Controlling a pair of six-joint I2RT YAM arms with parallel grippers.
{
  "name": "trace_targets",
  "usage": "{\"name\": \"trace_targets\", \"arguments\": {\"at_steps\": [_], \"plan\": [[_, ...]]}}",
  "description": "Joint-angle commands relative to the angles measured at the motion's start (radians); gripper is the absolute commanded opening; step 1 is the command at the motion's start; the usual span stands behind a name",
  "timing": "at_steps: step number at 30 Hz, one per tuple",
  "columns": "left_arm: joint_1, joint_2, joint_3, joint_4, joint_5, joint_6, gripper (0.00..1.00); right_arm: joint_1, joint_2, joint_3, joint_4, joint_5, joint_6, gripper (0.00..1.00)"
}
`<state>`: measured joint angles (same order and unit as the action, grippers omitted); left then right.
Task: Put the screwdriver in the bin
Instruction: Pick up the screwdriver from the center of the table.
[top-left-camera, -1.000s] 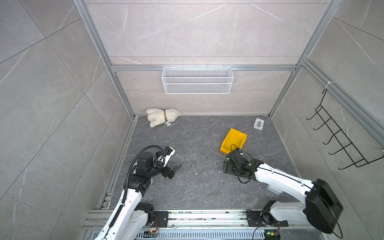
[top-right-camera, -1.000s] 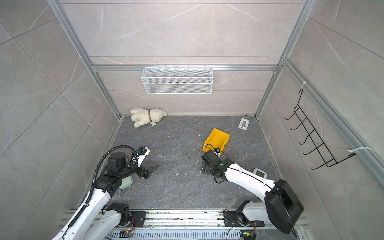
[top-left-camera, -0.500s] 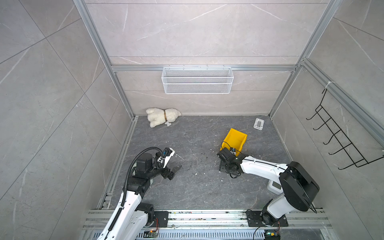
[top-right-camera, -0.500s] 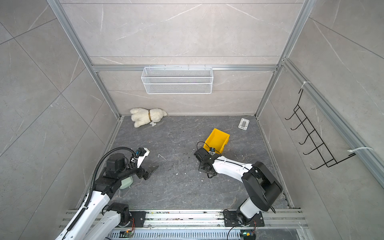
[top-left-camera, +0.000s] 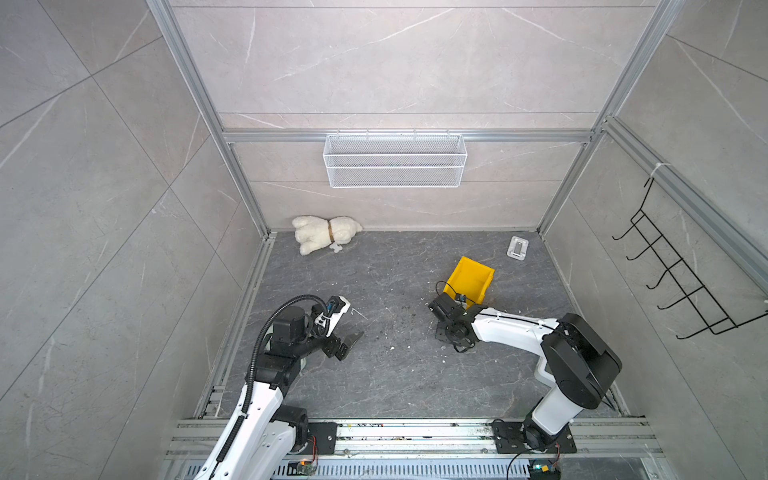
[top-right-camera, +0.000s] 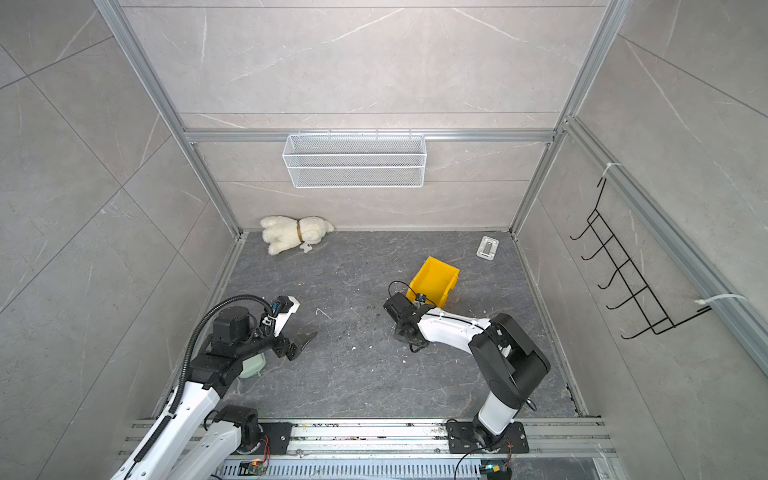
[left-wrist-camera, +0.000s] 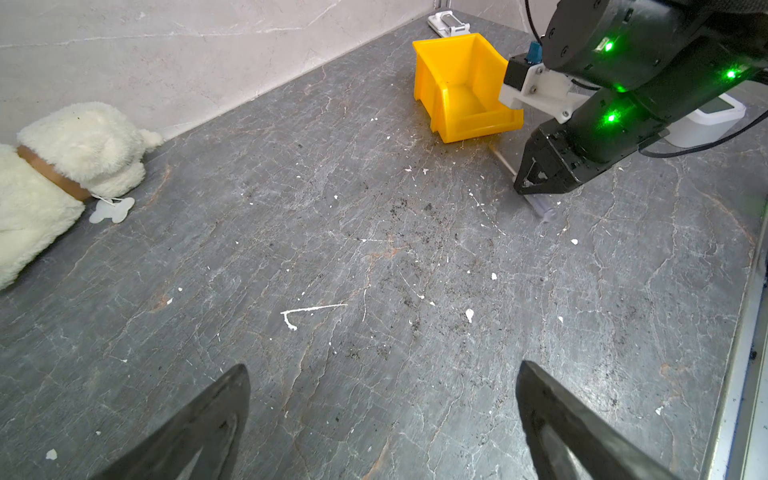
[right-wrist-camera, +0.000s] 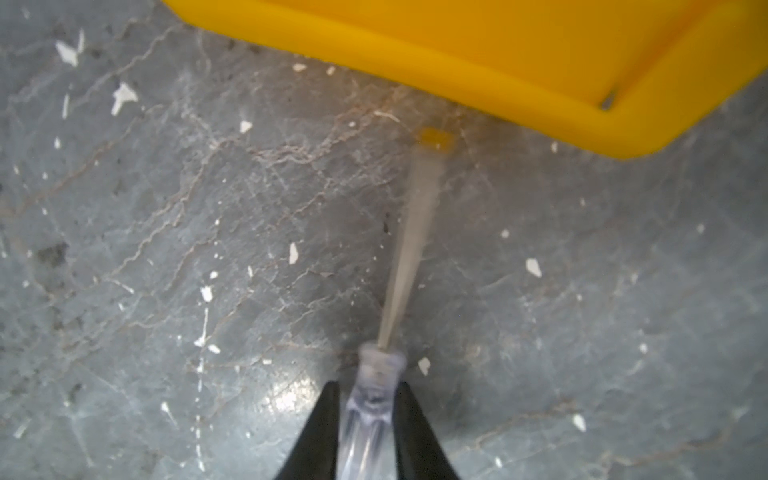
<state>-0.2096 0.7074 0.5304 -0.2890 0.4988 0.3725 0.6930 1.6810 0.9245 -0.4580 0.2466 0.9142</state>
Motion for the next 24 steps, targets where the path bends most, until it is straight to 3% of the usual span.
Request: {"name": "trace_targets", "arguments": {"at_steps": [1,3,9,10,12,18,21,24], "plan": [[-0.001,-0.011,0.005,-0.012,-0.008,0.035,1.0,-0.004,-0.002,-0.024,-0.017,0.005,0.014,0.13],[0.0,-0.01,0.005,-0.01,-0.008,0.034,1.0,-0.004,-0.009,-0.029,-0.024,0.007,0.015,0.05],[0.0,-0.008,0.005,-0.008,0.008,0.034,1.0,-0.004,-0.013,-0.048,-0.028,0.009,0.015,0.0],[-0.001,-0.01,0.004,-0.007,0.012,0.034,1.0,-0.003,-0.011,-0.048,-0.025,0.01,0.014,0.01],[-0.001,-0.011,0.005,-0.007,0.014,0.033,1.0,-0.004,0.001,-0.049,-0.021,0.011,0.011,0.15],[0.0,-0.014,0.006,-0.007,0.015,0.031,1.0,-0.008,0.033,-0.056,0.006,-0.01,0.003,0.24],[-0.001,-0.018,0.004,-0.007,0.015,0.031,1.0,-0.011,0.041,-0.054,0.009,-0.016,-0.013,0.21],[-0.001,-0.017,0.005,-0.004,0.019,0.03,1.0,-0.01,0.03,-0.051,-0.005,-0.014,-0.023,0.08]]}}
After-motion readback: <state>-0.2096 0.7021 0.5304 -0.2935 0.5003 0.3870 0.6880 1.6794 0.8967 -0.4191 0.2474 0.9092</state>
